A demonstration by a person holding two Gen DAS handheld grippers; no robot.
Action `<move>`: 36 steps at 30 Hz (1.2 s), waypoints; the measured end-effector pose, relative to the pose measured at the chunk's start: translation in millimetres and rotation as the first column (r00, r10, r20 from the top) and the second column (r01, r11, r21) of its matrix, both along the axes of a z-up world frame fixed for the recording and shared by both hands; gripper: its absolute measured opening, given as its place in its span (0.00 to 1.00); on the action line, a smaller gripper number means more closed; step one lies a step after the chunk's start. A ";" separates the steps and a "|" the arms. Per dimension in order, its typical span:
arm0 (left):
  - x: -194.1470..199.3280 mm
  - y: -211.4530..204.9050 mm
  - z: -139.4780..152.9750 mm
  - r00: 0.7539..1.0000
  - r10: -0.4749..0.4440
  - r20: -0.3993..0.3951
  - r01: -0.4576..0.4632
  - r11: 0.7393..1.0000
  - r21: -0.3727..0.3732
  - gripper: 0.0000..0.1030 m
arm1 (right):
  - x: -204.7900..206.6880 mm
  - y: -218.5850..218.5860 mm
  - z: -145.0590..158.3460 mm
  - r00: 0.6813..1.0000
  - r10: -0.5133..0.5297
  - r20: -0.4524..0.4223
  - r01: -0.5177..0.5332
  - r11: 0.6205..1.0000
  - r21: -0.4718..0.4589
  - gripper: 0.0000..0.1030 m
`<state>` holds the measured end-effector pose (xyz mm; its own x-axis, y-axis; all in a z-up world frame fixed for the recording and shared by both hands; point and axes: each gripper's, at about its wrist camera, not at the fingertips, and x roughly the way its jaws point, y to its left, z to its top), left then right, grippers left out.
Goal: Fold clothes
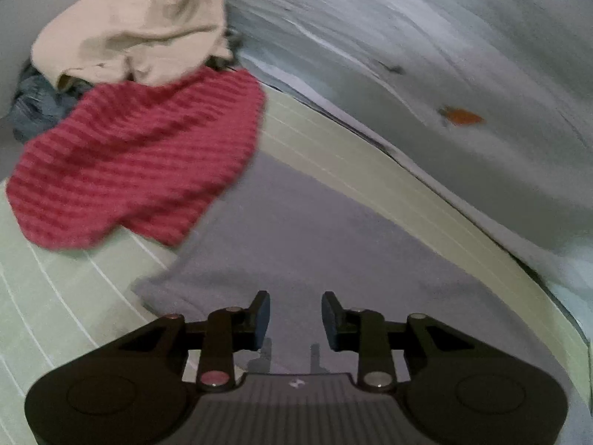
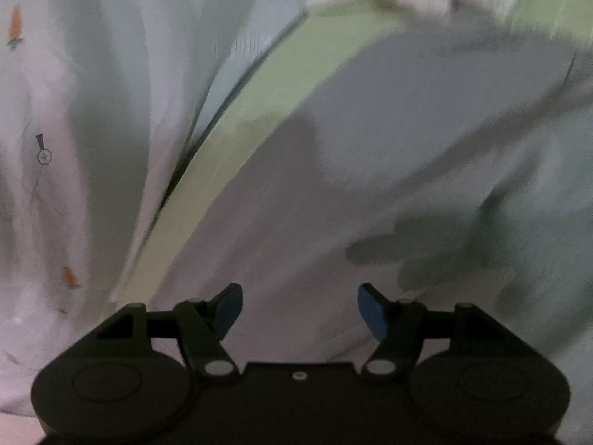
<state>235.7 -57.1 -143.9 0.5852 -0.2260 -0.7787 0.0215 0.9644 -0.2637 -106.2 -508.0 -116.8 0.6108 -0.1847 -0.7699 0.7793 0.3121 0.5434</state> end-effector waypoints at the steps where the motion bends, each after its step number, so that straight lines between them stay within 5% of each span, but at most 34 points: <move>1: -7.3 -10.5 -0.6 1.000 -0.020 -0.006 0.020 1.000 0.009 0.33 | -7.9 -5.8 3.3 1.000 -0.002 -0.025 0.000 0.998 -0.068 0.43; 4: -31.0 -43.6 -8.3 0.996 -0.087 -0.036 0.088 0.996 0.029 0.33 | -27.6 -23.0 11.3 0.992 0.006 -0.126 -0.041 0.959 -0.280 0.20; 6: -45.9 -65.2 -15.2 0.990 -0.129 -0.059 0.131 0.991 0.038 0.33 | -26.8 -38.6 7.7 0.977 0.004 -0.213 -0.093 0.908 -0.408 0.17; 10: -71.8 -104.3 -28.4 0.979 -0.176 -0.106 0.184 0.980 0.070 0.35 | -13.8 -76.9 -23.2 0.912 -0.002 -0.411 -0.225 0.834 -0.503 0.19; 13: -87.7 -114.3 -35.0 0.979 -0.159 -0.128 0.169 0.984 0.065 0.38 | -13.9 -87.7 -47.2 0.869 0.018 -0.494 -0.296 0.819 -0.491 0.28; 17: -97.2 -118.4 -34.3 0.983 -0.132 -0.130 0.144 0.985 0.095 0.39 | -28.5 -98.4 -56.1 0.889 -0.046 -0.456 -0.230 0.816 -0.531 0.36; 23: -91.0 -127.0 -34.7 0.979 -0.138 -0.153 0.158 0.979 0.127 0.39 | -43.1 -140.5 -47.7 0.934 -0.165 -0.317 -0.057 0.808 -0.587 0.24; 28: -73.4 -141.1 -38.4 0.975 -0.166 -0.145 0.188 0.970 0.156 0.39 | -20.2 -168.6 -68.2 0.930 -0.065 -0.362 -0.151 0.830 -0.536 0.24; 36: -27.9 -139.2 -51.8 0.990 -0.096 -0.102 0.117 0.967 0.225 0.44 | -8.3 -155.7 -73.7 0.918 -0.033 -0.394 -0.223 0.779 -0.586 0.36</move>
<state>207.8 -196.3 -195.6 0.4931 -0.0917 -0.8651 0.1133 0.9927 -0.0407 -114.5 -663.7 -190.6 0.3506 -0.6462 -0.6779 0.8236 0.5573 -0.1053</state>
